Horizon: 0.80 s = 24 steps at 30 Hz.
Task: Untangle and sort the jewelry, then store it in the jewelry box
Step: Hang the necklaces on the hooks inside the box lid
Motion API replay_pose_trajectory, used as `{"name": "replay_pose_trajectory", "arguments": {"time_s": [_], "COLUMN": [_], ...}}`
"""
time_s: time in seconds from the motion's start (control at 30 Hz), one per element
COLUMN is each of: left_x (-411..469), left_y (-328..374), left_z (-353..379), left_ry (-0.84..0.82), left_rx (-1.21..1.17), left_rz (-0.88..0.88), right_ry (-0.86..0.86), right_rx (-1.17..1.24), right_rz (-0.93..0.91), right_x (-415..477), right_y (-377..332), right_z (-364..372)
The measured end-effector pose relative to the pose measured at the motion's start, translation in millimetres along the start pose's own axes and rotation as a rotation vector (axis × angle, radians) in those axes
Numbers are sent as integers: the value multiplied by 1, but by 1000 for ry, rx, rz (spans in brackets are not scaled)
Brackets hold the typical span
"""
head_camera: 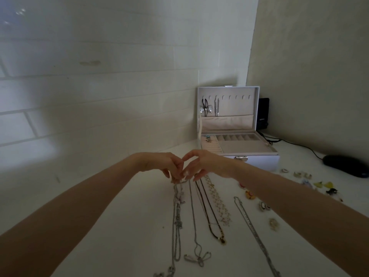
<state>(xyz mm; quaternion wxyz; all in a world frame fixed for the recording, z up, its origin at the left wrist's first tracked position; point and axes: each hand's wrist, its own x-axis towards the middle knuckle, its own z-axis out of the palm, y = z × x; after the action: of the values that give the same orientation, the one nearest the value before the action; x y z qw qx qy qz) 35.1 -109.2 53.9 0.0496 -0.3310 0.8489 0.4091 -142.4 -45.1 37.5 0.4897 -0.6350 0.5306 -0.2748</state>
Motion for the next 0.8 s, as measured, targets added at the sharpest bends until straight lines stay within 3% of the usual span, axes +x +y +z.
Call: {"name": "replay_pose_trajectory", "arguments": {"time_s": [0.13,0.27,0.53,0.63,0.8], "left_x": [-6,-9,-16,-15,-10], "left_y": [-1,5,13,16,20], "left_z": [-8,-11,-15,-17,-18], "left_ry": [-23,-24,61,53,182], "left_rx": [-169,-360,-709,-795,-611], "left_rz": [65,127,280,312,272], "right_ry": [-117,-118,-188,-133,93], "right_rx": [111,238,212,221,235], "right_rz": [11,-1,-56,-93,-203], "right_x": [-1,-4,-19,-22,-22], "right_y": [3,-1,-4,-4,-10], "right_z": [5,5,-13,-20,-44]}}
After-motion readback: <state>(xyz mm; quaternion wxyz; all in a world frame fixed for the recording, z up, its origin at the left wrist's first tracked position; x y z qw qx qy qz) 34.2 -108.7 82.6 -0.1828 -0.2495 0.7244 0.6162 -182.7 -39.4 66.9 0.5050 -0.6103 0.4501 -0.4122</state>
